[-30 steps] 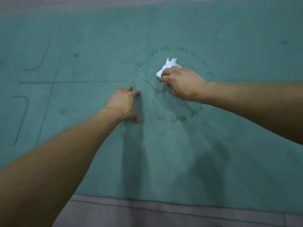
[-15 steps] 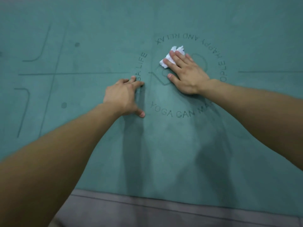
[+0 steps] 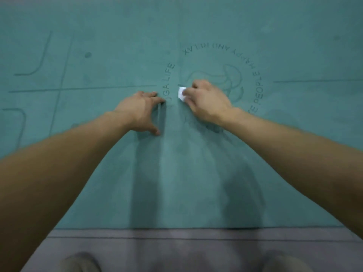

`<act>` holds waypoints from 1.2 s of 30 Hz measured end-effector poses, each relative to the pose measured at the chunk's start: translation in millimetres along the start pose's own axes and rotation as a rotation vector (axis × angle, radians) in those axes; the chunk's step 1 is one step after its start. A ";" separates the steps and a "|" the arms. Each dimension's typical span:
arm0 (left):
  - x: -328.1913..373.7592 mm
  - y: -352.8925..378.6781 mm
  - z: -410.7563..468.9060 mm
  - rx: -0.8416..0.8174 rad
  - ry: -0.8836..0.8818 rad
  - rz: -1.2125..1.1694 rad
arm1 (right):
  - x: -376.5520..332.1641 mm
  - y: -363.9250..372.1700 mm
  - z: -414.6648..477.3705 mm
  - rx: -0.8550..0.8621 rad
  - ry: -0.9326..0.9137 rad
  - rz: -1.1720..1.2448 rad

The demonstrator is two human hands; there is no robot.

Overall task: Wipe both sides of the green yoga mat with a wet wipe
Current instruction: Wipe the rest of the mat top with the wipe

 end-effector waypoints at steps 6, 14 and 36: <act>-16.4 14.6 -7.1 -0.032 -0.022 0.016 | 4.5 27.3 -20.5 -0.090 0.004 0.020; -7.3 2.9 -2.4 0.004 -0.062 0.121 | -31.3 56.9 -27.2 -0.048 0.199 0.038; -5.7 -1.4 -7.6 0.000 -0.074 0.127 | -6.9 -4.6 -1.7 -0.019 0.417 0.243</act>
Point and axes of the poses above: each hand's wrist, its own z-axis towards the middle knuckle, its own y-axis out of the palm, x = y × z, the point moved 3 cm from there along z, towards the middle knuckle, and after that the axes turned 5 degrees about z, right-handed, at the moved point
